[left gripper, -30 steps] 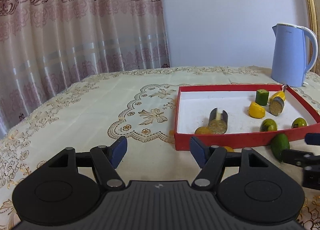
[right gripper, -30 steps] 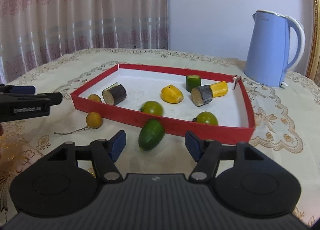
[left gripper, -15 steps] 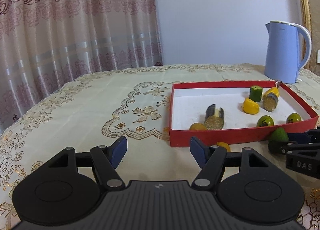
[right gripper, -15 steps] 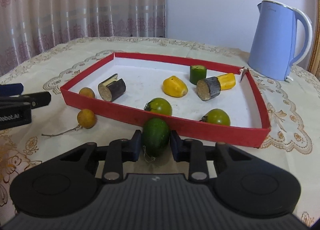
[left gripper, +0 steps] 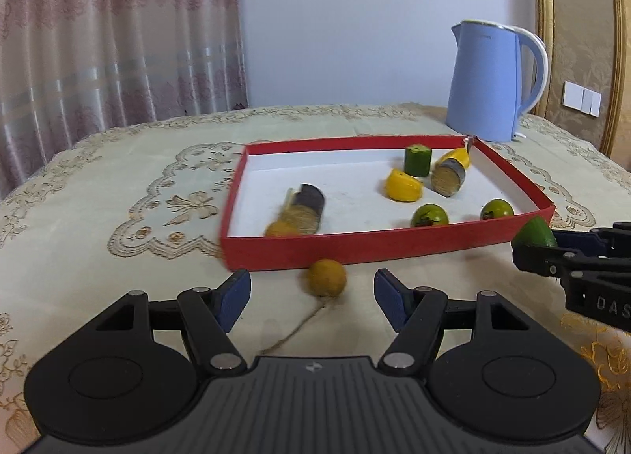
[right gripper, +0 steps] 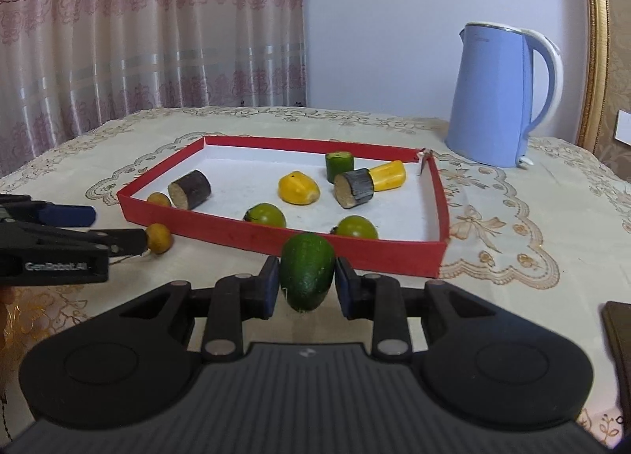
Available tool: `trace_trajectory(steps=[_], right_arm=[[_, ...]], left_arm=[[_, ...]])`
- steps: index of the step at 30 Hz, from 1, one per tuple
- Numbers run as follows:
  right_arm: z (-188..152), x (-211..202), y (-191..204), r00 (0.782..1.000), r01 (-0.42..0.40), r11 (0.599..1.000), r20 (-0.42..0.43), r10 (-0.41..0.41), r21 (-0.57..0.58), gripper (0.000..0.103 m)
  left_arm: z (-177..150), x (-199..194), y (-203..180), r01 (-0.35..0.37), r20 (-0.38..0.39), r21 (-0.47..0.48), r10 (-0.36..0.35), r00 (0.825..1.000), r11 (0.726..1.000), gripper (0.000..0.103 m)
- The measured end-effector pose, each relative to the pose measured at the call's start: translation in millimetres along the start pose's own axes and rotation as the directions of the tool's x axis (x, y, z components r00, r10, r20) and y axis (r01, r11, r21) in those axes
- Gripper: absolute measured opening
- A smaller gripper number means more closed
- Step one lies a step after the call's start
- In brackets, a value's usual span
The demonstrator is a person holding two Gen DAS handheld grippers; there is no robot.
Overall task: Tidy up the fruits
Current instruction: 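Grasp the dark green avocado beside the tray with the right gripper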
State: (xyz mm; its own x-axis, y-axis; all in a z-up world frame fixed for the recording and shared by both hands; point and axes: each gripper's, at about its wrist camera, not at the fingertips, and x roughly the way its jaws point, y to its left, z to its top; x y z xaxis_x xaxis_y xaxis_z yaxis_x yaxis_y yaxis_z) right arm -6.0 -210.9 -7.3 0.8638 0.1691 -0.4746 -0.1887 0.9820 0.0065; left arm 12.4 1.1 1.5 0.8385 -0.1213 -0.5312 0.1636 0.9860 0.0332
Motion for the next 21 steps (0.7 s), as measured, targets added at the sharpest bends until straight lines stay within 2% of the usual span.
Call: trace_trajectory(steps=[5, 10, 21], right_arm=[[-2.8, -4.8, -2.7, 1.000, -0.008, 1.000, 0.010, 0.008, 0.004, 0.029], [-4.2, -9.1, -7.4, 1.000, -0.005, 1.000, 0.016, 0.005, 0.017, 0.029], [-4.9, -14.0, -9.9, 1.000, -0.015, 0.999, 0.024, 0.014, 0.029, 0.029]], left_arm=[[5.9, 13.3, -11.1, -0.040, -0.015, 0.028, 0.041, 0.999, 0.999, 0.069], [9.3, 24.0, -9.2, -0.068, -0.056, -0.002, 0.068, 0.996, 0.998, 0.069], [8.8, 30.6, -17.7, -0.117, -0.054, 0.039, 0.119, 0.991, 0.992, 0.069]])
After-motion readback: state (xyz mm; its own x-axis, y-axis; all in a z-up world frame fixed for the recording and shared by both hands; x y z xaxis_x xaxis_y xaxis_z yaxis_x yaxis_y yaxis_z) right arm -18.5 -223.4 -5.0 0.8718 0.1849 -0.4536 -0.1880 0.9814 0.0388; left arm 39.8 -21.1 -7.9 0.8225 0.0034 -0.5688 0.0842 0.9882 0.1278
